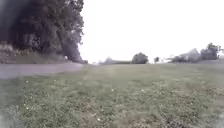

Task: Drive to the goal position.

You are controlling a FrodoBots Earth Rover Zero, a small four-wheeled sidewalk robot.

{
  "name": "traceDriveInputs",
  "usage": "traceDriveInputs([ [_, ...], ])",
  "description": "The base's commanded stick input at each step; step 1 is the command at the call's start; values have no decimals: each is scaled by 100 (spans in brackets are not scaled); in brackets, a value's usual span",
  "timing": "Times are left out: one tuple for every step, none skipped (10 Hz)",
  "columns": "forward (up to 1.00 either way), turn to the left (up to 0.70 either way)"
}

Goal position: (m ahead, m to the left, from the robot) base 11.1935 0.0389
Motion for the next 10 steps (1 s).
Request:
traceDriveInputs([
  [70, 0],
  [70, 0],
  [70, 0],
  [70, 0],
  [70, 0],
  [70, 0],
  [70, 0],
  [70, -4],
  [70, -15],
  [70, -35],
])
